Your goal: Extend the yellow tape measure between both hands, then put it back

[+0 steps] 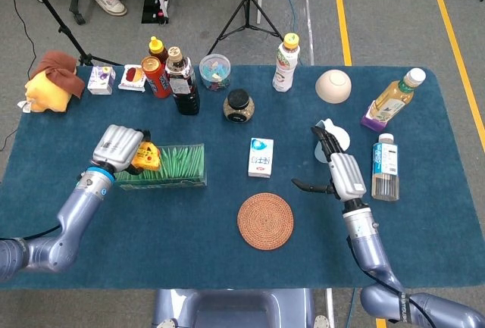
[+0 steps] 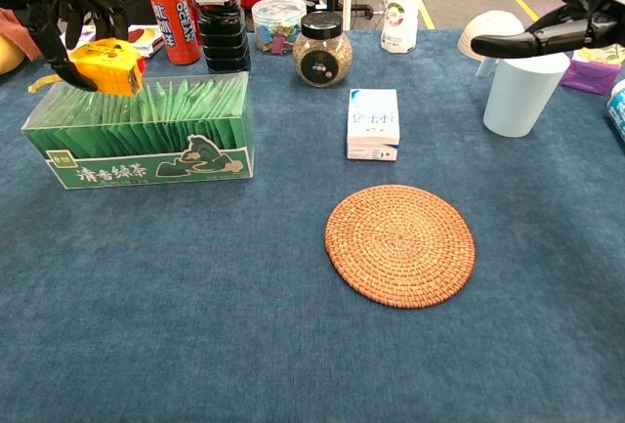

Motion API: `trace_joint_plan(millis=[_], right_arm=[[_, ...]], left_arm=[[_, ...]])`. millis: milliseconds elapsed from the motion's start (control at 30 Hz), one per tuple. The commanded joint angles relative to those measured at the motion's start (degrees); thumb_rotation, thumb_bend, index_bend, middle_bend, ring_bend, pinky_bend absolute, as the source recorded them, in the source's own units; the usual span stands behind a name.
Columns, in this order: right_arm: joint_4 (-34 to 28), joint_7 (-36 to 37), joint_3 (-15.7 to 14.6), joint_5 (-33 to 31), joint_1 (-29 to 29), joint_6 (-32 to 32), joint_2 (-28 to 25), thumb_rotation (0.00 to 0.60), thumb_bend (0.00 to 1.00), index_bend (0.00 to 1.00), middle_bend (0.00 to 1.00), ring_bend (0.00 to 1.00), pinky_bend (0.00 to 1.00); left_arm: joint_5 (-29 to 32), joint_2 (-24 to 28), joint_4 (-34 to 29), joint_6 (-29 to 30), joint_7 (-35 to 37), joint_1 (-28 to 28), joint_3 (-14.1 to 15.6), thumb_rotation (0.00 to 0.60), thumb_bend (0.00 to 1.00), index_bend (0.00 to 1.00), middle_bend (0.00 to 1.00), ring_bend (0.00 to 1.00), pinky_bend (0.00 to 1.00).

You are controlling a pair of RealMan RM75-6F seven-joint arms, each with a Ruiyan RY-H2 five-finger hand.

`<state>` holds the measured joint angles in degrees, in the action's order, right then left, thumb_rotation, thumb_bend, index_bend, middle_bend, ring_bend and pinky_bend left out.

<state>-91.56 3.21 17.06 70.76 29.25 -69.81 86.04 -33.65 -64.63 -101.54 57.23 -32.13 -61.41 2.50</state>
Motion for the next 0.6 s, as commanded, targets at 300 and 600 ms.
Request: trace_joint_plan(millis=[300,600], right_arm=[[-0.4,0.3,0.1,0.0,-0.3,-0.6,-0.2,0.346,0.11,0.0,0.08,0.08,0.25],[-0.9,1.4,0.4,-0.2,-0.4,-0.6,-0.4,0.347,0.12,0.0,0.09,0.08,0.25]], left_arm=[[1.0,-1.5,0.9,-1.7,-2.9,0.4,-0.7,0.6,0.29,0.7,0.46,0.29,0.42],[2.9,-1.0,-0.2,-2.4,-4.9,0.2,-1.3,0.6,0.23,0.5,0.31,0.1,0.29]])
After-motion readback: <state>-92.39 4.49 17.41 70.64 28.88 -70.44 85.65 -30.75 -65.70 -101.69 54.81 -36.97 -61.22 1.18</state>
